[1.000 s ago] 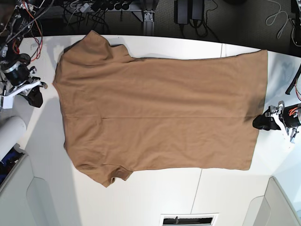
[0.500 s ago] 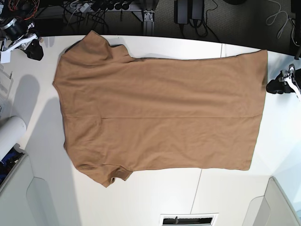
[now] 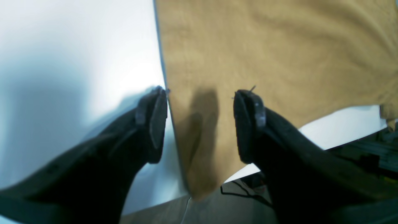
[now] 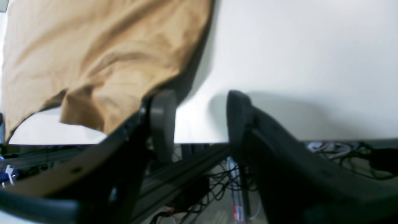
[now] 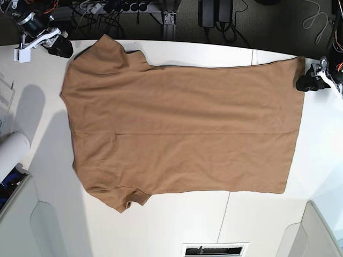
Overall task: Layout the t-shirt on the table in an organized manner, then fold the t-shirt properly
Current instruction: 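Grasp the shirt's shoulder edge with both grippers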
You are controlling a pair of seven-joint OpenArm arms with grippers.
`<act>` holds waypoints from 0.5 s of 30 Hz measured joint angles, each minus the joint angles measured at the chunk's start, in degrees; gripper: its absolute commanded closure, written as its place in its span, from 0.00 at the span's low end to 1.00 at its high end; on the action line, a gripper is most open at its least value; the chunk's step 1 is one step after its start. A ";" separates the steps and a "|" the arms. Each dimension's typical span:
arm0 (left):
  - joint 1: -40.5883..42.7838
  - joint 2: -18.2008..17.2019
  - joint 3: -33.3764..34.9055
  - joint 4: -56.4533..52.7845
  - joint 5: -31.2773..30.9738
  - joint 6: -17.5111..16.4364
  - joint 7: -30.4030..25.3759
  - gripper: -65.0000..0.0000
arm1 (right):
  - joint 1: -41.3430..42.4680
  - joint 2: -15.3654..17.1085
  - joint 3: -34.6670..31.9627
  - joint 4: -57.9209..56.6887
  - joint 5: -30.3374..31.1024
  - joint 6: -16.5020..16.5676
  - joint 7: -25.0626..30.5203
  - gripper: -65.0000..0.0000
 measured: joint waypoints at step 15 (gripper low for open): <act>0.02 0.15 -4.52 -1.70 3.28 -0.42 -0.37 0.43 | 0.00 0.07 -9.84 0.13 -0.42 0.20 1.79 0.59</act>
